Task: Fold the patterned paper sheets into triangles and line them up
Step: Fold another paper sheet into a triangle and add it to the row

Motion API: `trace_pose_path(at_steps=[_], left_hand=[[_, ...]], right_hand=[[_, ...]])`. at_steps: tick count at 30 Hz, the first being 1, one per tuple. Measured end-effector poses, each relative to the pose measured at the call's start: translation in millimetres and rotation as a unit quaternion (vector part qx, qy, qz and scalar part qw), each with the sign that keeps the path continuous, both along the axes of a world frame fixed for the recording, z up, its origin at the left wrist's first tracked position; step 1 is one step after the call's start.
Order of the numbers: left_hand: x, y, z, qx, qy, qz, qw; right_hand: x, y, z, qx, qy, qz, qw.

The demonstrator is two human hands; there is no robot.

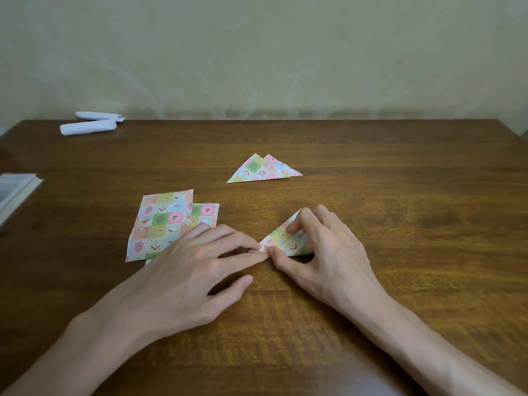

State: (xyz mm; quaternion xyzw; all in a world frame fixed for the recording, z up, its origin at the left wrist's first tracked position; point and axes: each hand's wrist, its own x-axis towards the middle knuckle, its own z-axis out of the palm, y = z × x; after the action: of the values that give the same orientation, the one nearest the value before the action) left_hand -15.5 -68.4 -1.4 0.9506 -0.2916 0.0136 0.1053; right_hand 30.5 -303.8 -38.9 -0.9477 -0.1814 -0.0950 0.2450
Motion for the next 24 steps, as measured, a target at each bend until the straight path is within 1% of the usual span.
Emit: trace_pose_path(at_steps=[3,5,8,12,17,20,22,24], left_hand=[[0,-1,0,0.004,-0.005,-0.001,1.0],[0,-2,2,0.002,-0.009,0.001,1.0],[1,-6,3,0.002,-0.017,0.002,1.0],[-1,-8,1,0.0,-0.026,0.0,1.0],[0,-8,2,0.009,-0.008,0.006,1.0],[-3,-12,2,0.027,0.008,0.007,1.0],[-6,-15,1,0.039,0.007,0.012,0.999],[-9,-19,1,0.043,0.002,0.02,0.999]], right_hand=[[-1,-2,0,-0.003,-0.012,-0.001,1.0],[0,-5,0,0.011,-0.007,-0.002,1.0],[2,-9,-3,0.026,-0.024,-0.003,0.999],[2,-8,-2,0.013,-0.024,-0.006,1.0],[4,-14,3,0.026,0.019,0.011,0.999],[4,-14,5,0.027,0.027,0.016,0.999],[4,-15,7,0.029,0.036,0.023,0.999],[6,-20,12,0.036,0.063,0.036,0.997]])
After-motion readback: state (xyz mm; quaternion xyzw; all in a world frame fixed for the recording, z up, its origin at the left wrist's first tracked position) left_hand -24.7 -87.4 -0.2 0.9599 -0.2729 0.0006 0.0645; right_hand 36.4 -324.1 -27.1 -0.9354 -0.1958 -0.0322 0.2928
